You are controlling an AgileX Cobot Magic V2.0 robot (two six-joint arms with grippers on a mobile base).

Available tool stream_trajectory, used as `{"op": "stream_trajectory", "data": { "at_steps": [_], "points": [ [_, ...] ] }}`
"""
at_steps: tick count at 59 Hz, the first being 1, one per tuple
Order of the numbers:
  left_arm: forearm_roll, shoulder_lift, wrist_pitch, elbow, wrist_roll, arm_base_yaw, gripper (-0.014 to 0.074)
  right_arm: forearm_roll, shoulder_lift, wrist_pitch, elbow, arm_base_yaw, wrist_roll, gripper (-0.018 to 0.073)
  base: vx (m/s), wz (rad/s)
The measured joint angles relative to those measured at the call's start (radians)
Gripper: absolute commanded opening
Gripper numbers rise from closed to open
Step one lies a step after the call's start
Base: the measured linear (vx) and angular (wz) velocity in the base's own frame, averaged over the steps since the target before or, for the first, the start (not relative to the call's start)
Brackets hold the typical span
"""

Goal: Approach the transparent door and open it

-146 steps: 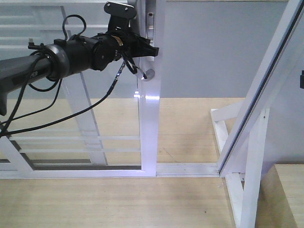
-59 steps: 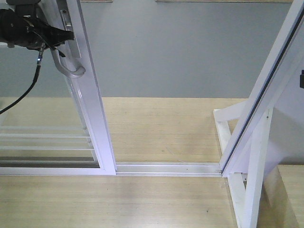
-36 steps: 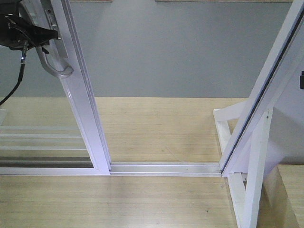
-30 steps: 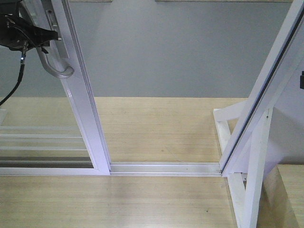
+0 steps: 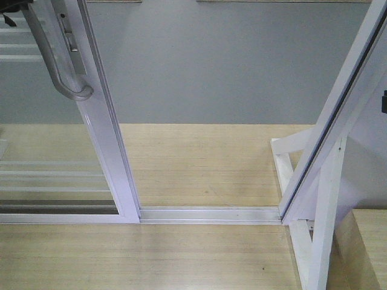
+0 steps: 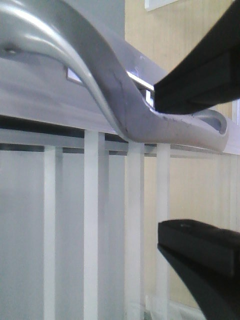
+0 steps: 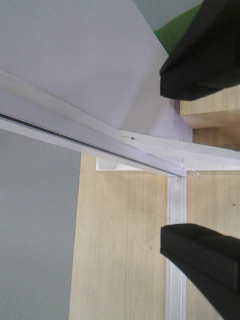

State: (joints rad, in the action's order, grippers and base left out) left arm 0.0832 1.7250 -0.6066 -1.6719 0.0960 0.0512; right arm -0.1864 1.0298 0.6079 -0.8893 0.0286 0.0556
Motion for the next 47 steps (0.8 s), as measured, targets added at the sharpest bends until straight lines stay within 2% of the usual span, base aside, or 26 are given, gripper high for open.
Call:
{"op": "stream_trajectory", "data": {
  "at_steps": [9,16,20,31,47],
  "points": [
    [0.033,-0.071,-0.098,0.0,0.0,0.002,0.0551,0.0,0.0,-0.002,0.0,0.0,0.0,0.0564,0.0,0.0],
    [0.088,-0.115,-0.224,0.0,0.0,0.002,0.0529,0.0,0.0,-0.007,0.0,0.0,0.0,0.0564,0.0,0.0],
    [0.126,-0.135,-0.26,0.01,0.01,0.002,0.0514,0.0,0.0,-0.009,0.0,0.0,0.0,0.0564,0.0,0.0],
    [0.201,-0.241,-0.204,0.159,0.072,0.002,0.0483,0.001,0.0,-0.009,0.0,0.0,0.0,0.0564,0.0,0.0],
    [0.211,-0.482,-0.093,0.525,0.125,0.002,0.0482,0.001,0.0,-0.009,0.0,0.0,0.0,0.0564,0.0,0.0]
  ]
}}
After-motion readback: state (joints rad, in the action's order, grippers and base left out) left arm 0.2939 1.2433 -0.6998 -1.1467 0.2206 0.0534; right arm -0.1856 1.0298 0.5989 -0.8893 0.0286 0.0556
